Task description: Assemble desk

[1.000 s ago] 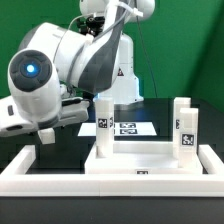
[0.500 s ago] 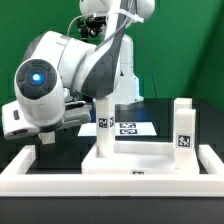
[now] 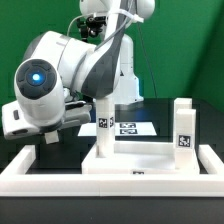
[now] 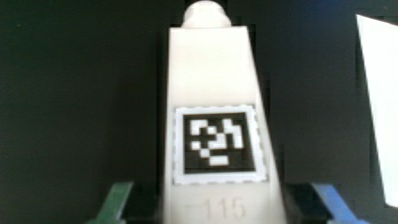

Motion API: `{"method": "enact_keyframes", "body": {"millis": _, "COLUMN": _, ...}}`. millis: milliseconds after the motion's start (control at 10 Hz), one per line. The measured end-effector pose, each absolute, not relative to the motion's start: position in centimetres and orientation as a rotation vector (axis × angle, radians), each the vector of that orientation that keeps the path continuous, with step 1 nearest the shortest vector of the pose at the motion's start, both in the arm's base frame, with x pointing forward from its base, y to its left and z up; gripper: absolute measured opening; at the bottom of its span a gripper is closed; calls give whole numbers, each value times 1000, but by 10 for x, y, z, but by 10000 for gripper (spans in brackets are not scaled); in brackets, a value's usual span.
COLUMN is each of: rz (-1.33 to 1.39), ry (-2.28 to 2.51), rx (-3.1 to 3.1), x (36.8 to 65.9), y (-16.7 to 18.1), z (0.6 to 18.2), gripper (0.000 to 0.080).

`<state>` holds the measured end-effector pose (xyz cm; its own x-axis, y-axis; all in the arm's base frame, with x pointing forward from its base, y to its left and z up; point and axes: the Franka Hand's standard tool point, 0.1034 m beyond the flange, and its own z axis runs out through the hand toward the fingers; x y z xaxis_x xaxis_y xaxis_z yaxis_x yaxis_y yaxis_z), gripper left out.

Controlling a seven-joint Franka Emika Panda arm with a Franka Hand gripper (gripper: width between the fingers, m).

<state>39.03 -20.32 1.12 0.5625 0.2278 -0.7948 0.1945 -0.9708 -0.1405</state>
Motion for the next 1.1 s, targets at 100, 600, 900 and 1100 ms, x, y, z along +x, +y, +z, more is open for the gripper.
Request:
{"method": "enact_keyframes", "body": {"millis": 100, "rz": 1404, "ry": -371, "rx": -2744, "x": 390, "y": -203, "z": 11, "gripper": 288}}
{"method": "enact_keyframes", "body": {"millis": 600, "rz": 1389, "ry": -404, "rx": -2720, "x": 400, "y": -207, "z": 30, "gripper": 288}}
{"method": "enact_keyframes", "body": {"millis": 900, "rz": 1344, "ry": -317, "rx": -2726, "x": 432, "y": -200, "z": 103, "gripper": 289}}
{"method": "enact_keyframes", "body": {"millis": 1100, "rz": 1273, "ry": -309, "rx": -2779, "x": 444, "y": -199, "z": 105, "gripper": 290}}
